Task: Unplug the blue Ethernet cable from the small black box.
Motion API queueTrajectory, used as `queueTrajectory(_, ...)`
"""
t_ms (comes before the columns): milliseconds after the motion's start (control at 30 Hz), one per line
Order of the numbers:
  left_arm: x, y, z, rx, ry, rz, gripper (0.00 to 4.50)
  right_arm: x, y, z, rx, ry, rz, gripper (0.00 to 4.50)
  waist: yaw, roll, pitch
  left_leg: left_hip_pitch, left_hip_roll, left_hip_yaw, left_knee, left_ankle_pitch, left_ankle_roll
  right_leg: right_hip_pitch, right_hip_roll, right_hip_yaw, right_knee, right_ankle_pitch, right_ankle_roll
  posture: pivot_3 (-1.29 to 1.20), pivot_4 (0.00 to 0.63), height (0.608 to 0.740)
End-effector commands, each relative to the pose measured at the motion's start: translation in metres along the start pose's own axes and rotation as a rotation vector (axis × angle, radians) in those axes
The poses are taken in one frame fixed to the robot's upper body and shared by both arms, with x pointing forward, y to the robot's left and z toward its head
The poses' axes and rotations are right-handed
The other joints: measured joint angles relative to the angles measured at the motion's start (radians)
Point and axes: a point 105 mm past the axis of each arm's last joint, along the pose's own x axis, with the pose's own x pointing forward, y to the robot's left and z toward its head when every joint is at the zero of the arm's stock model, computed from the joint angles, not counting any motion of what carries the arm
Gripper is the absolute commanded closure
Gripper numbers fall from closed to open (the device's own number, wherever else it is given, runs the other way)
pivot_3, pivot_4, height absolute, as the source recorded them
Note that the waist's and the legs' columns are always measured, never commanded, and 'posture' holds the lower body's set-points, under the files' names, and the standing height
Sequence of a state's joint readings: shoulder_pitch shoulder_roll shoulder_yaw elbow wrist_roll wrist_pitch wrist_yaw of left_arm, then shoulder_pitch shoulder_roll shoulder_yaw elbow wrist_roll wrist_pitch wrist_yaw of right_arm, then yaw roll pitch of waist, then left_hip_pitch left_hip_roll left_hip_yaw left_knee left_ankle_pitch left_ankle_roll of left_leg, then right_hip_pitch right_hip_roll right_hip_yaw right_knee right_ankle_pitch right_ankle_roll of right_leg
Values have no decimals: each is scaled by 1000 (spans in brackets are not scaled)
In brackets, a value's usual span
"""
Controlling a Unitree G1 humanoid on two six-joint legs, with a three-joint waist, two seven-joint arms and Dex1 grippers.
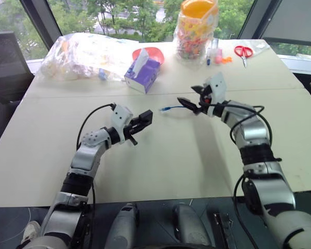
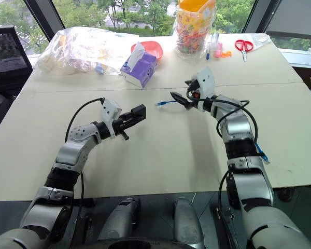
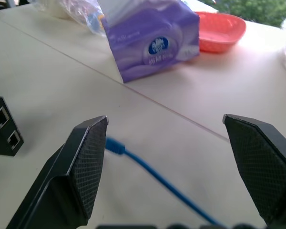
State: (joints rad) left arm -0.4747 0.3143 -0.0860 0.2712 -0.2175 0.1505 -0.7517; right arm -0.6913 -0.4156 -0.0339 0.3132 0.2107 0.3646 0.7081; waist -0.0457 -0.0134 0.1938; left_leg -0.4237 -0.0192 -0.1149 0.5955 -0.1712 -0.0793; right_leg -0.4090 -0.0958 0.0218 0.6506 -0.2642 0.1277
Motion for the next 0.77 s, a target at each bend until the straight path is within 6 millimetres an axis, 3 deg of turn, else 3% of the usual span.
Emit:
queueTrajectory(33,0,6,-2,27,-2,27,2630,-13,7,23,-22,-61,2,464,1,0,0,0,0,0,0,0,0,0,0,0,0,0,0,0,150,726)
queueTrajectory(233,-7,5,-10,17,28,24,232,-27,21,9,-11,-4,26,464,5,0,0,1,0,0,1,0,0,1,0,0,0,0,0,0,150,726)
queueTrajectory(267,-10,7,-10,9,31,30,37,-29,23,8,-11,4,30,464,5,0,0,1,0,0,1,0,0,1,0,0,0,0,0,0,150,726)
queueTrajectory(533,-45,20,2,-77,9,103,37,-52,36,-6,1,70,106,464,3,0,0,1,0,0,0,0,0,1,0,0,0,0,0,0,150,726)
queueTrajectory(767,-82,26,17,-52,15,179,37,-69,41,-14,20,98,140,464,5,0,0,1,0,0,0,0,0,2,0,0,-1,-1,-1,0,150,726)
